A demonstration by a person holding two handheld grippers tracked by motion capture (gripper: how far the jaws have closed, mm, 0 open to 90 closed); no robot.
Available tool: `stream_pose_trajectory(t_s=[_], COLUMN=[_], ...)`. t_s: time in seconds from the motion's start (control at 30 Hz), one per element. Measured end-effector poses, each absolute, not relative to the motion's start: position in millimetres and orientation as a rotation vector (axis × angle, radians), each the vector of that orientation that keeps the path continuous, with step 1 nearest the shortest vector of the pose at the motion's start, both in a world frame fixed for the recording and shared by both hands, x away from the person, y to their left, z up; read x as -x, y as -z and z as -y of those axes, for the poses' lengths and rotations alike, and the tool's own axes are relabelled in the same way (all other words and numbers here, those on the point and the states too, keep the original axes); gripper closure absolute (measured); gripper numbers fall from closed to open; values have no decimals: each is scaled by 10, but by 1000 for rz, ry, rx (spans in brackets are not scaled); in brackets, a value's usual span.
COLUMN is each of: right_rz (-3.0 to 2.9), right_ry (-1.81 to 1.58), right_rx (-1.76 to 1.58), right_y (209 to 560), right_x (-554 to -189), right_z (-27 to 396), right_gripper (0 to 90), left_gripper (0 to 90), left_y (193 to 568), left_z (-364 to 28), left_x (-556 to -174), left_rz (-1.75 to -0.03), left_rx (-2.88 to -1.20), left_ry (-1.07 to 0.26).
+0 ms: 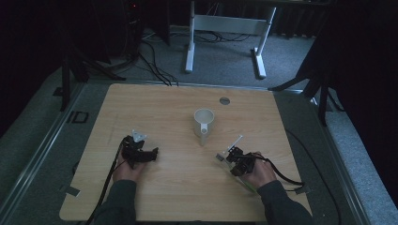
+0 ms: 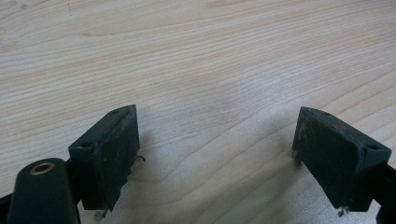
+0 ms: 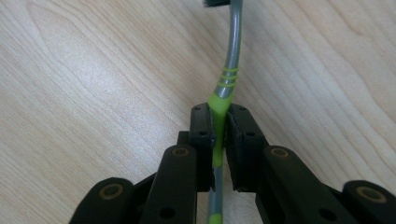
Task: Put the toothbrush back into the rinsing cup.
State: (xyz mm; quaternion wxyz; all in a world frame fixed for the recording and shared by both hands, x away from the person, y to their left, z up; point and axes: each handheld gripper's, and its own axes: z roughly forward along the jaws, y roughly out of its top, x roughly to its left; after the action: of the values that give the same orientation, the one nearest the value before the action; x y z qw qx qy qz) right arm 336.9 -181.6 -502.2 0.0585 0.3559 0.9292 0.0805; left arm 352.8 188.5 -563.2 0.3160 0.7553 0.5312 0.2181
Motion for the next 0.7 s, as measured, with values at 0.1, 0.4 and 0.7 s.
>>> stream_pose_trajectory(t_s=[0.1,0.4,0.7], right_rz=[-2796,-2752,-2707], right_ry=[-287,-374,-454], right_rx=[-1092,-1127,-1142], right_y=[4989,4951,4922], right_x=[-3375,-3397,-3415], right_z=[1849,1893,1921], right_gripper=[813,813,813], left_gripper=[151,151,151], left_y=[5632,5631,5632], left_z=[-1886,-1886,-1886], left_x=[-3528,-3527,-3528], left_rz=[-1399,-1399,-1399], left_rx=[-1991,-1992,-1991], left_ry=[-574,-574,-574])
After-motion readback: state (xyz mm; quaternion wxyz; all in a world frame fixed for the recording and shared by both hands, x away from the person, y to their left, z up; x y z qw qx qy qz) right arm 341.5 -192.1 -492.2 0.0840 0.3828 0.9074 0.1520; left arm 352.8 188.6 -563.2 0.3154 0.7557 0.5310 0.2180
